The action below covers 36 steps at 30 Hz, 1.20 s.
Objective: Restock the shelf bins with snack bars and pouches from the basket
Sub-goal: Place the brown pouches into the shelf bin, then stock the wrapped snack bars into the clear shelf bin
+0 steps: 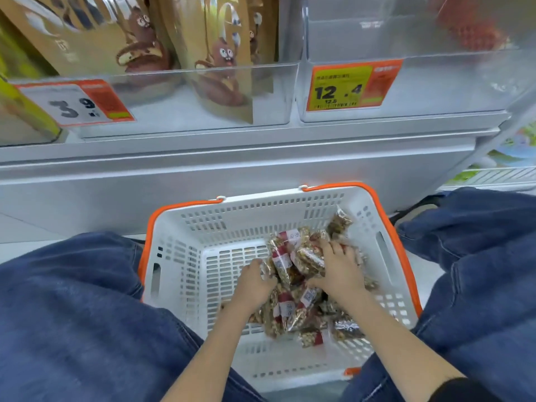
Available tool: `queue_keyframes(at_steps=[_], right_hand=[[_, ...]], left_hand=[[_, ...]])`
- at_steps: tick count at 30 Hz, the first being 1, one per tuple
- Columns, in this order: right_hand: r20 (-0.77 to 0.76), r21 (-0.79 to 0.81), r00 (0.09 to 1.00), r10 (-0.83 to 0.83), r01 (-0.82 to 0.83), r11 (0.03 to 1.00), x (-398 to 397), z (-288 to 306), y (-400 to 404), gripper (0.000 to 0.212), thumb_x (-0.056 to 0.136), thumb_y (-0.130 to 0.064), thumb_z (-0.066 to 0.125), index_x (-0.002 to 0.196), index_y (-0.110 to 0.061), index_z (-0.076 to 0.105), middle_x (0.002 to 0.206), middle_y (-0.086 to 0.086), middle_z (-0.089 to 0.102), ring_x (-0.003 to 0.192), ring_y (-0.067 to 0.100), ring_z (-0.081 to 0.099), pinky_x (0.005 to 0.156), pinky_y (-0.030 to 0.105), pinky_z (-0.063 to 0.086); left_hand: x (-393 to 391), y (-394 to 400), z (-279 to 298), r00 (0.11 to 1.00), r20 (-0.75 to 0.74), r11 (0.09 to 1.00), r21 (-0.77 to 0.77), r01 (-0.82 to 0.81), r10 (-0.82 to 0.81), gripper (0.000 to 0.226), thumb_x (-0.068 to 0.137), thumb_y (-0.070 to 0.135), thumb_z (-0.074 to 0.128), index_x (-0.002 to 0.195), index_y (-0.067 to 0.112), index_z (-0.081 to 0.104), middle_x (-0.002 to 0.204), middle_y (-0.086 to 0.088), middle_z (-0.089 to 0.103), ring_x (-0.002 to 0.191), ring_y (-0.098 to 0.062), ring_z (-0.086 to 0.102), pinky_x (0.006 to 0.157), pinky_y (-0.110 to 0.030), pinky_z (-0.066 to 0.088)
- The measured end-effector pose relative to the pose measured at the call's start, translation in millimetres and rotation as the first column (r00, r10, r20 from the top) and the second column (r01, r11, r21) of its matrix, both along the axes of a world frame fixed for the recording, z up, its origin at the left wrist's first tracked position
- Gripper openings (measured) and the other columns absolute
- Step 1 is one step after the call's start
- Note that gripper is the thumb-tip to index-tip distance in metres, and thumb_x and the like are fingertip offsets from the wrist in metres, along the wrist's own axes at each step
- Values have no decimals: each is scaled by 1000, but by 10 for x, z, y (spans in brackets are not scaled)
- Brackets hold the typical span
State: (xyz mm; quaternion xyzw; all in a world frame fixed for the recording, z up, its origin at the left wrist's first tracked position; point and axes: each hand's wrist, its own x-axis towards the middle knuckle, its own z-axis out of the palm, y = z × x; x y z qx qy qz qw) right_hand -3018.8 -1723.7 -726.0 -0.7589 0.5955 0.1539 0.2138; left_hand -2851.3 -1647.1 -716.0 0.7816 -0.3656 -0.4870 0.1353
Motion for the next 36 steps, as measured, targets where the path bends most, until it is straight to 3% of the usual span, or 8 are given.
queue_keyframes(at_steps=[3,5,15,18,22,26,31,36], right_hand=[[-148,-113,987,70,-87,990,15,7,-76,99,77,-63,64,150,-21,12,159,10,6,145,32,7,112,51,23],[-161,-73,985,66,-78,994,8,-30,-144,103,76,-66,63,151,-21,8,160,11,1,146,35,-1,113,54,16],[-208,226,963,173,-125,966,86,-165,-396,107,69,-75,61,150,-31,6,158,9,9,144,40,3,107,64,23],[-146,196,981,124,-94,976,48,-186,-459,97,69,-73,62,146,-32,20,154,8,19,140,38,13,104,62,29],[-47,206,997,57,-46,977,-11,-141,-544,89,72,-68,62,145,-33,25,149,6,29,137,35,23,102,56,35],[260,321,951,-168,79,944,-92,4,-628,87,70,-53,74,141,-29,30,135,4,49,126,30,45,96,42,46],[531,498,742,-409,118,859,-139,463,-563,89,78,-35,76,149,-23,23,145,-1,44,125,17,47,88,22,37],[515,687,684,-517,31,726,-189,826,-292,61,78,-40,76,120,-44,32,102,-17,57,83,4,62,73,31,59]], left_hand=[[-65,-118,-97,997,-71,998,61,-34,38,71,90,25,61,147,10,23,150,-10,32,114,-18,53,93,-30,39],[-113,-208,-186,988,-118,991,99,-89,100,77,86,26,67,147,10,23,150,-11,33,124,-24,48,96,-32,40],[-196,-529,-557,798,-442,905,308,-294,410,70,75,33,77,132,32,37,132,1,49,123,-24,48,102,-39,42],[-143,-633,-566,750,-499,886,386,-257,435,63,69,37,80,118,29,41,132,4,45,128,-23,41,102,-37,39],[-129,-750,-580,676,-574,871,438,-224,463,123,49,44,91,148,16,23,147,-3,37,136,-21,35,108,-35,36],[-203,-853,-363,652,-627,892,413,-185,426,90,55,35,88,131,13,45,129,-4,51,120,-22,51,102,-35,45],[-276,-800,-114,426,-738,834,343,-432,524,69,71,7,75,133,8,44,124,-19,60,99,-27,66,79,-35,57],[-157,-634,122,595,-614,844,257,-471,519,69,85,3,62,145,5,28,120,-22,61,73,-22,72,58,-31,57]])
